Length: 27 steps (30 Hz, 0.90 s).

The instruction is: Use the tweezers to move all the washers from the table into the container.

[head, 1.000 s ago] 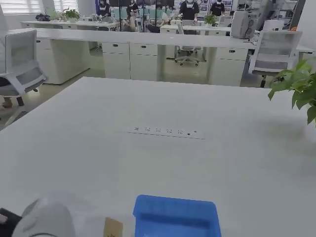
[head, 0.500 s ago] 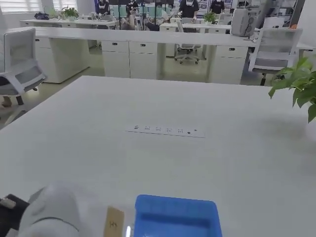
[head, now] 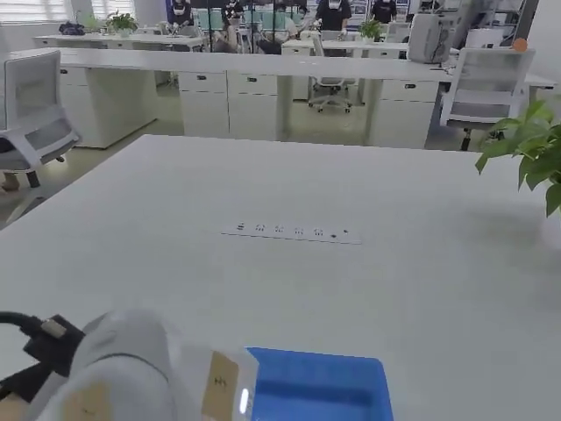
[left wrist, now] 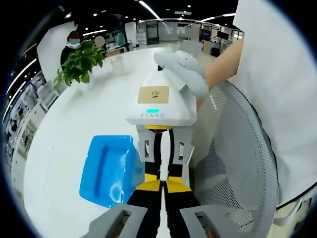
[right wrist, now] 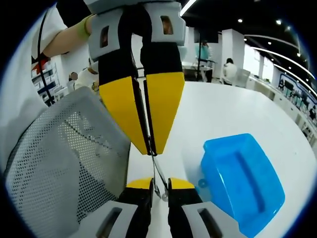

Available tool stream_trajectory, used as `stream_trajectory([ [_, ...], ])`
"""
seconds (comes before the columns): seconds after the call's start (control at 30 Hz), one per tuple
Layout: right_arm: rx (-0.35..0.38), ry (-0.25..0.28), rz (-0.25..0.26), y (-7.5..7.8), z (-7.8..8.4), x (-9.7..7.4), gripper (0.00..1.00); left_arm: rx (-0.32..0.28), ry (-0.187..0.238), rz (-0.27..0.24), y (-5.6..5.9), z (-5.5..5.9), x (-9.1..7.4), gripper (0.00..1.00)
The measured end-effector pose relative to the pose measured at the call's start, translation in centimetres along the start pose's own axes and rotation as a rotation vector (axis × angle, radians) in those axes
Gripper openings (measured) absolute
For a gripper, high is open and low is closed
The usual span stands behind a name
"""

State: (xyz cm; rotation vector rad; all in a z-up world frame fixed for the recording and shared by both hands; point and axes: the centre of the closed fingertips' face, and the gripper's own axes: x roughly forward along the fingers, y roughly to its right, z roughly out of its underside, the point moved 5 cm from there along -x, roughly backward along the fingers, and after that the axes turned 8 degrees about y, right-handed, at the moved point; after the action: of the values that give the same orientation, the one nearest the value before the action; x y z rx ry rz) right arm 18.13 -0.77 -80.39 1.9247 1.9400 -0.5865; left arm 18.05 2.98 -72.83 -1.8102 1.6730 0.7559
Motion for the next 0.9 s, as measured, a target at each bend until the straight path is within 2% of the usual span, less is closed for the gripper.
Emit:
stream_trajectory([
  [0.1, -0.003, 0.030, 0.001, 0.1, -0.8, -0.2, 0.10, -0.022, 0.000, 0.033, 0.0, -0.1, 0.1, 0.00],
  [0.17, -0.020, 0.036, 0.002, 0.1, -1.0, -0.3, 0.08, -0.030, 0.000, 0.026, -0.2, -0.2, 0.2, 0.00],
  [0.23, -0.016, 0.017, -0.011, 0.1, -0.5, -0.1, 0.04, -0.044, 0.010, 0.009, -0.3, -0.1, 0.3, 0.00],
  [0.33, -0.007, 0.030, -0.012, 0.2, -0.1, -0.1, 0.04, -0.089, 0.056, -0.006, -0.3, 0.0, 0.4, 0.00],
  [0.37, 0.000, 0.033, -0.017, 0.3, -0.2, -0.1, 0.03, -0.104, 0.089, -0.022, -0.3, -0.1, 0.5, 0.00],
  [0.4, 0.005, 0.036, -0.018, 0.4, -0.2, -0.1, 0.03, -0.156, 0.119, -0.059, -0.4, 0.1, 0.4, 0.03],
  [0.43, 0.009, 0.042, -0.023, 0.4, -0.2, -0.1, 0.03, -0.195, 0.157, -0.094, -0.6, 0.2, 0.3, 0.11],
  [0.47, 0.008, 0.045, -0.025, 0.4, -0.2, -0.1, 0.02, -0.219, 0.173, -0.113, -0.6, 0.4, 0.1, 0.23],
  [0.5, 0.010, 0.050, -0.024, 0.5, -0.2, -0.1, 0.02, -0.238, 0.186, -0.147, -0.7, 0.6, -0.3, 0.30],
  [0.6, 0.053, 0.072, -0.016, 0.8, -0.2, -0.1, 0.02, -0.239, 0.210, -0.242, -0.9, 1.2, -1.3, 0.42],
  [0.63, 0.092, 0.085, -0.010, 1.0, -0.2, -0.1, 0.02, -0.258, 0.229, -0.269, -0.9, 1.3, -1.5, 0.47],
  [0.7, 0.192, 0.124, -0.005, 1.5, 0.1, -0.4, 0.02, -0.315, 0.309, -0.367, -0.9, 1.6, -2.4, 0.55],
  [0.73, 0.217, 0.136, -0.004, 1.7, 0.2, -0.5, 0.02, -0.338, 0.331, -0.389, -0.8, 1.7, -2.6, 0.61],
  [0.8, 0.297, 0.155, 0.013, 2.1, 0.4, -1.0, 0.02, -0.383, 0.362, -0.444, -0.5, 2.2, -3.1, 0.63],
  [0.9, 0.395, 0.187, 0.021, 2.8, 0.5, -1.6, 0.02, -0.416, 0.398, -0.497, 0.0, 2.8, -3.6, 0.63],
])
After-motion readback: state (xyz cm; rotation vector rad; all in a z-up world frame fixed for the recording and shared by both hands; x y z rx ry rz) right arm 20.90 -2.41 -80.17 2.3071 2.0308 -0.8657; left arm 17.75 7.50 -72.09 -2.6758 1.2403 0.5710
